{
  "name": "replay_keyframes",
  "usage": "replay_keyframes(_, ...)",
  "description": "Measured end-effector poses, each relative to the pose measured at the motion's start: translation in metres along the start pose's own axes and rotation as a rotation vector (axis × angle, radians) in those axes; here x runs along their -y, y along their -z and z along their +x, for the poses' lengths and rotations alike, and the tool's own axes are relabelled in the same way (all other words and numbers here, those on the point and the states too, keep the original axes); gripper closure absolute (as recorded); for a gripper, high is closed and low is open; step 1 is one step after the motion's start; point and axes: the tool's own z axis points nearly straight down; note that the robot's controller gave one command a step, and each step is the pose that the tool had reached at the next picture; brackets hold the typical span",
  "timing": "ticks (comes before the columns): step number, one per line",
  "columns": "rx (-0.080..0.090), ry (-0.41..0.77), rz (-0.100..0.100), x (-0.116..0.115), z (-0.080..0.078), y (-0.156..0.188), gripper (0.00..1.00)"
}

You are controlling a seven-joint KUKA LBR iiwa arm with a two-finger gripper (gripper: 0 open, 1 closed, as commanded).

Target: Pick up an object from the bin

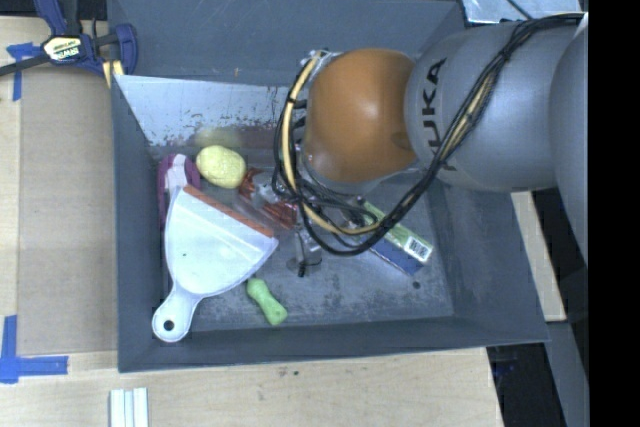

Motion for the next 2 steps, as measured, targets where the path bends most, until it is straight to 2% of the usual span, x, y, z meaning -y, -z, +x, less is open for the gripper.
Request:
replay_keyframes(1,-0.012,0.323,-0.008,-0.086,0.028,-0.038,0.00)
replay_keyframes(2,0.002,0.452,0.001,-0.003,-0.016,-0.065,0.00)
